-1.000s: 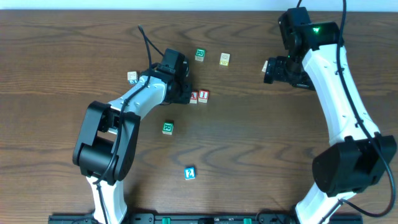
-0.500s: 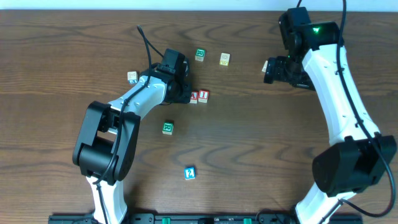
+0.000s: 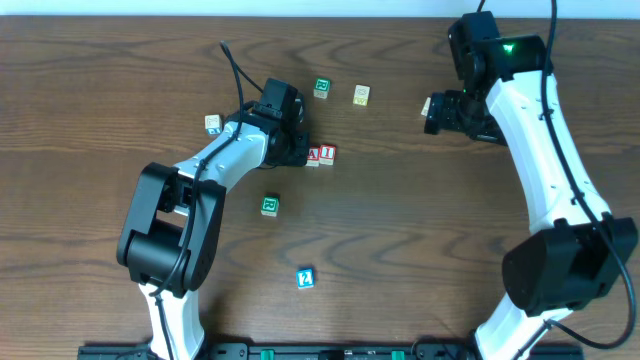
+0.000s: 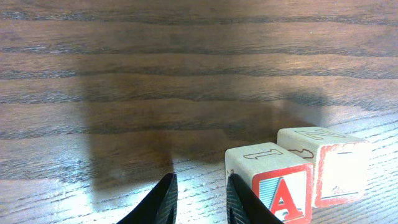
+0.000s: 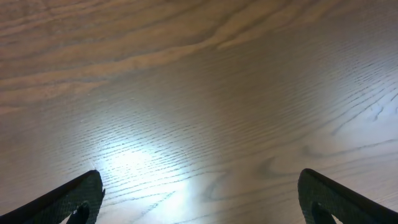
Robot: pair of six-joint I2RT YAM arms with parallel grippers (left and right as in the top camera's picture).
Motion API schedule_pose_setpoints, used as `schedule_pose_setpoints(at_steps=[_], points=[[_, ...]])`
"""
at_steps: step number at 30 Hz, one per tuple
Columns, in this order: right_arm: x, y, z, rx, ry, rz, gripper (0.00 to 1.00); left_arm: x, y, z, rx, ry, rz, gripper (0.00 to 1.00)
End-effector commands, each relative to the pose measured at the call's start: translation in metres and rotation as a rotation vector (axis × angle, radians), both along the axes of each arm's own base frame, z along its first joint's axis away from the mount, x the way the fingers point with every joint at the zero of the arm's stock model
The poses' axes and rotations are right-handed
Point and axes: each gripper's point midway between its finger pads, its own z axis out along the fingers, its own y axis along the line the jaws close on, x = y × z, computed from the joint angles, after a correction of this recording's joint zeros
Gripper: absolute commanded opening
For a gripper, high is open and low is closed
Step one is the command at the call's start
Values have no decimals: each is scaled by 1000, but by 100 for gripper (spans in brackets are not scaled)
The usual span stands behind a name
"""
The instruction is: Spell out Ai2
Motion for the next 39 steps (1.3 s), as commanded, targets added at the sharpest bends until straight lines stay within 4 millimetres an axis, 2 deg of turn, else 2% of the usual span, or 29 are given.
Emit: schedule_pose_setpoints(at_steps=[1, 12, 18, 20, 23, 26, 29, 30, 32, 33, 34, 36, 39], points=[[0, 1, 7, -13, -19, 19, 99, -2, -3, -3, -7, 14, 4, 28], [0, 1, 7, -14, -18, 19, 99, -2, -5, -2, -23, 17, 1, 28], [-2, 1, 7, -12, -14, 1, 99, 5, 20, -1, 83, -8, 57, 27], [-3, 2, 8, -9, -18, -13, 99, 8, 31, 9, 109, -17, 76, 24], [-10, 9, 13, -11, -11, 8, 99, 11, 48, 37, 134, -47, 116, 23], [-21, 23, 24, -45, -28, 52, 99, 5, 76, 80, 178, -102, 145, 29], [-33, 40, 39, -63, -95, 79, 99, -10, 99, 119, 235, -149, 157, 43], [-40, 48, 42, -52, -120, 106, 99, -20, 107, 135, 261, -164, 159, 51], [-57, 54, 43, -39, -145, 140, 99, -39, 115, 154, 282, -169, 146, 77], [-68, 55, 39, -24, -144, 145, 99, -52, 117, 163, 286, -161, 134, 92], [-79, 58, 32, 7, -133, 147, 99, -62, 120, 169, 290, -151, 132, 97], [-102, 66, 15, 86, -96, 167, 99, -80, 125, 177, 296, -130, 129, 96], [-139, 73, -24, 133, -10, 215, 99, -104, 129, 187, 293, -105, 121, 95]])
